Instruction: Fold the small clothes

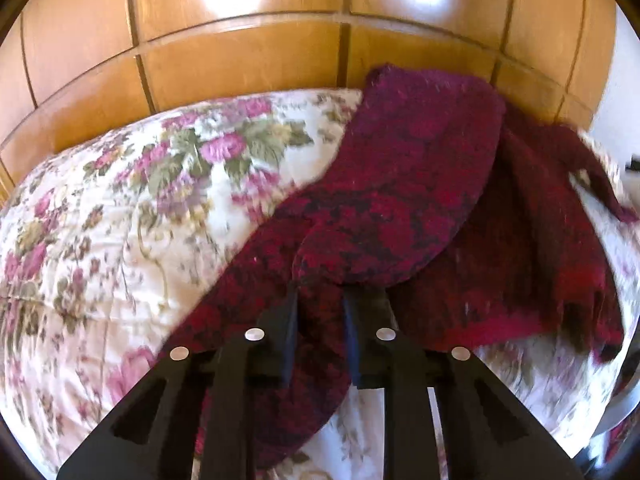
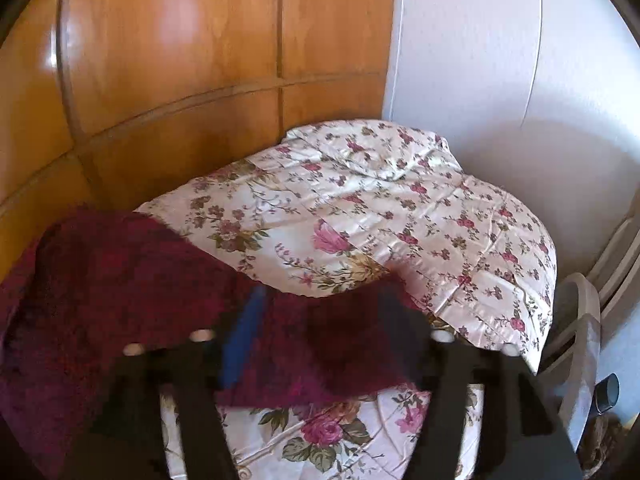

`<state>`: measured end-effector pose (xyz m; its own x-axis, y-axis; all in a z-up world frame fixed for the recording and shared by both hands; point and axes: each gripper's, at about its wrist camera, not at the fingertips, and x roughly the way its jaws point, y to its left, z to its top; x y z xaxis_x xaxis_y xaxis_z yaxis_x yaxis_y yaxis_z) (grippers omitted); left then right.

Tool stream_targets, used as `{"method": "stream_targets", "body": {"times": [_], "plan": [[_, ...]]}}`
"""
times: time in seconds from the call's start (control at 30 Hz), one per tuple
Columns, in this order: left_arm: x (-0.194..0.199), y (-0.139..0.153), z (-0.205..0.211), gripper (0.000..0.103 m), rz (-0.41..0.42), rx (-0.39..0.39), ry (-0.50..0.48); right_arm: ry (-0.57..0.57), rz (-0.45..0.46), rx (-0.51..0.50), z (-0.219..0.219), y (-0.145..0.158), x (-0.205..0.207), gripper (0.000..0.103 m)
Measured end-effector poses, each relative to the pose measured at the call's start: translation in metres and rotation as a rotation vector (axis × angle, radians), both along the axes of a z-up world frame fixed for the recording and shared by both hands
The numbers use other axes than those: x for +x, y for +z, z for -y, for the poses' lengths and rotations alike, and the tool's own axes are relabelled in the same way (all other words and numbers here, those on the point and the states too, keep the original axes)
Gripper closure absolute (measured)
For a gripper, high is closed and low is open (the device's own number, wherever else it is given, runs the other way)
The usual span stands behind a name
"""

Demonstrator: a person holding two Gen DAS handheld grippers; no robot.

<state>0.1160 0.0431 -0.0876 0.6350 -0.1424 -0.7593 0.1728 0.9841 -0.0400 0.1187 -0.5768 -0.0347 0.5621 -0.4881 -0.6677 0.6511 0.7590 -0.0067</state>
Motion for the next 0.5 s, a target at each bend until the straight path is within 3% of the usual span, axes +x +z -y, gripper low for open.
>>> {"method": "stream_targets", "body": {"times": [0.03, 0.1, 0.27, 0.43, 0.5], "plan": [[0.006, 0.006, -0.006, 0.085, 0.014, -0.016, 0.014, 0.016, 0.002, 0.003, -0.008, -0.001, -0.002, 0.023], [0.023, 0.021, -0.021, 0.085, 0.044, -0.046, 0.052, 0.06, 0.008, 0.013, -0.022, -0.008, -0.005, 0.02], [0.09, 0.063, -0.064, 0.091, 0.112, -0.121, 0.161, 0.247, -0.022, 0.092, -0.079, -0.026, -0.012, 0.02], [0.182, 0.085, -0.098, 0.091, 0.119, -0.066, 0.302, 0.39, -0.073, 0.17, -0.137, -0.045, -0.013, 0.02], [0.206, 0.088, -0.115, 0.091, 0.098, -0.084, 0.383, 0.429, -0.092, 0.192, -0.156, -0.052, -0.014, 0.02]]}}
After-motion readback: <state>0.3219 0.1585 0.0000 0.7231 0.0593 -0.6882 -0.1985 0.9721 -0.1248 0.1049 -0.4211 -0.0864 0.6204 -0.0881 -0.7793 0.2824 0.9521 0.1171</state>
